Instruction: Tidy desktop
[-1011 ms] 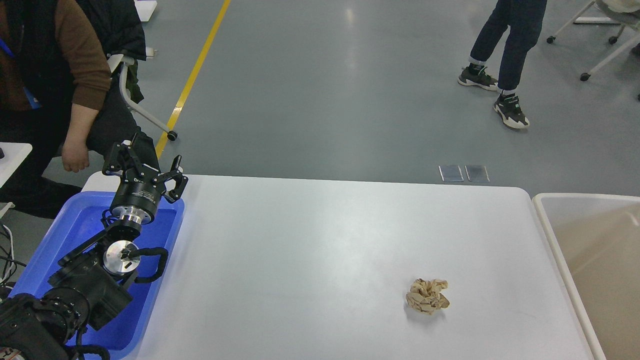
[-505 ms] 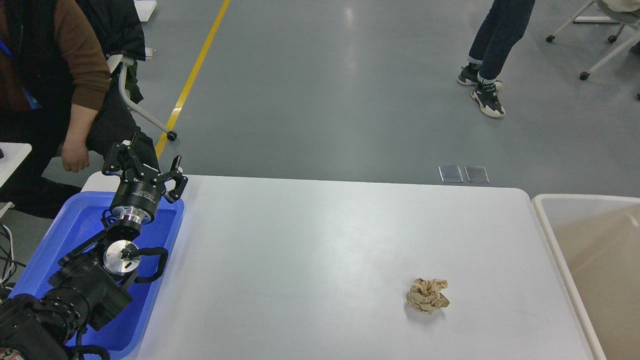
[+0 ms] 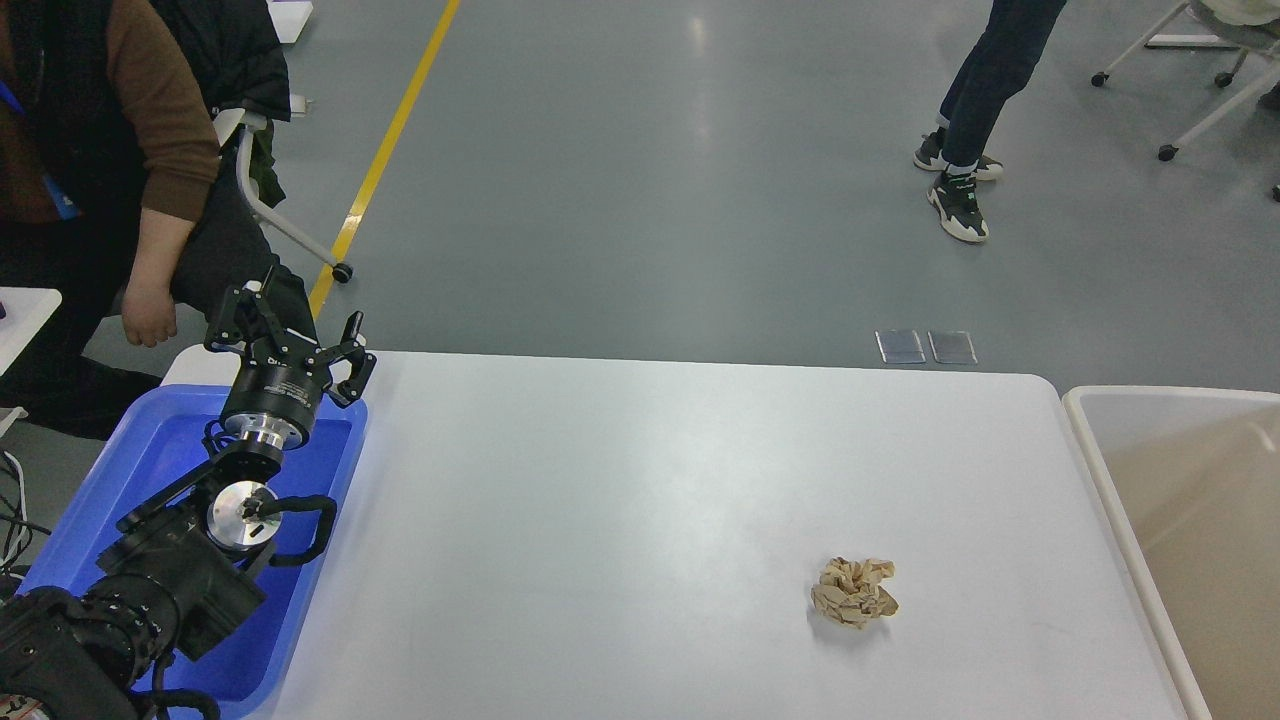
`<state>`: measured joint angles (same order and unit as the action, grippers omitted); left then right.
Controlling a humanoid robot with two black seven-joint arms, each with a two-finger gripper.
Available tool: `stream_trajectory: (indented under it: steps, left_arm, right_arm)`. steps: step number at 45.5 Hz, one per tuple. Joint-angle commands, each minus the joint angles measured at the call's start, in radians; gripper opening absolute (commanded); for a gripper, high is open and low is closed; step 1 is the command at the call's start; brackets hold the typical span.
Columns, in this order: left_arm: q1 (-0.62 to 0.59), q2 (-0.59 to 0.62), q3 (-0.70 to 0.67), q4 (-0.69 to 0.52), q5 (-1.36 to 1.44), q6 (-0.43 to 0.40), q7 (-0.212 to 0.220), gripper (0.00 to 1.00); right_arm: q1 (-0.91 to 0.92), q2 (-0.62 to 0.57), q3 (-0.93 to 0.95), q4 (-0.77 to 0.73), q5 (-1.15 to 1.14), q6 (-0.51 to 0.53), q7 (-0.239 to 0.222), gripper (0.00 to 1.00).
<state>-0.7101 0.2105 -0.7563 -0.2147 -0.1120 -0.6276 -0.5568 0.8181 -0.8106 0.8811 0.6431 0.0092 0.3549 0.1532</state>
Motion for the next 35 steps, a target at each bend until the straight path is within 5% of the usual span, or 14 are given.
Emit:
stream_trajectory:
  steps: [1,13,35]
  left_arm:
    - [0.000,0.000,0.000,0.000,0.000,0.000,0.000,1.00]
    - [0.000,0.000,0.000,0.000,0.000,0.000,0.000,1.00]
    - [0.000,0.000,0.000,0.000,-0.002,0.000,0.000,1.00]
  right_arm:
    - [-0.149,0.143,0.130,0.041,-0.001,0.022,0.000,1.00]
    - [-0.185,0.286,0.150,0.030,-0.014,0.019,0.000,1.00]
    - [-0.192,0.292,0.136,0.021,-0.017,0.021,0.000,1.00]
